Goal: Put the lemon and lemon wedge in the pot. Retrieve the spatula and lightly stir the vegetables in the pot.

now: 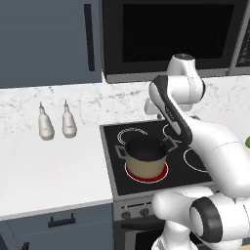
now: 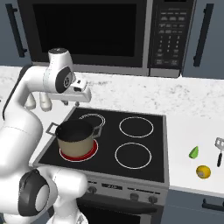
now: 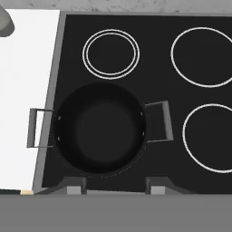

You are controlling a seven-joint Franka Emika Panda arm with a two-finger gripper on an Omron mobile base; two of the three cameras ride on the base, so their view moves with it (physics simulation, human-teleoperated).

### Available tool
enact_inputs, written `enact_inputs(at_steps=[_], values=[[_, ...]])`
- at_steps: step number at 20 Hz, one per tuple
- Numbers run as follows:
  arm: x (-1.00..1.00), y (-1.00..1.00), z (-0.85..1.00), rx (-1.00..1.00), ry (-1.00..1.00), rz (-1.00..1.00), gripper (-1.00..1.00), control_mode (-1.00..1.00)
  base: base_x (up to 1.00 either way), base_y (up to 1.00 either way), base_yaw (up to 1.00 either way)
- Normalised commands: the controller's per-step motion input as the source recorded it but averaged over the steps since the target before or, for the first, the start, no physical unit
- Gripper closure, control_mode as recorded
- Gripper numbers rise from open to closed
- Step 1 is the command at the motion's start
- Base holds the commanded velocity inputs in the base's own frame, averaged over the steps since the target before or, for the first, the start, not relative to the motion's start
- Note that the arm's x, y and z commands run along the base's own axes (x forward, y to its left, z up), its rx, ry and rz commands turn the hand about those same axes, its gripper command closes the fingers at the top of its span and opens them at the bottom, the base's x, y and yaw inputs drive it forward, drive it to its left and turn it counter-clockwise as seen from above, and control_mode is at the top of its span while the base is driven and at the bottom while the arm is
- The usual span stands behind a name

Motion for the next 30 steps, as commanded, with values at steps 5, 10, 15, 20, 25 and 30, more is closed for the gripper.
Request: enact_inputs(at_steps=[5, 10, 15, 20, 25, 30], values=[[0.00, 0.00, 0.00, 0.00, 0.00, 0.00, -1.00, 1.00, 0.00, -0.05, 0.00], [0.00, 0.00, 0.00, 0.00, 0.00, 0.00, -1.00, 1.00, 0.00, -0.42, 0.00], [0.00, 0.00, 0.00, 0.00, 0.00, 0.00, -1.00, 1.00, 0.00, -0.60, 0.00], [0.00, 0.00, 0.00, 0.00, 0.00, 0.00, -1.00, 1.00, 0.00, -0.59, 0.00], [0.00, 0.00, 0.00, 0.00, 0.00, 0.00, -1.00, 1.00, 0.00, -0.55, 0.00], [0.00, 0.00, 0.00, 0.00, 0.00, 0.00, -1.00, 1.00, 0.00, -0.48, 0.00]])
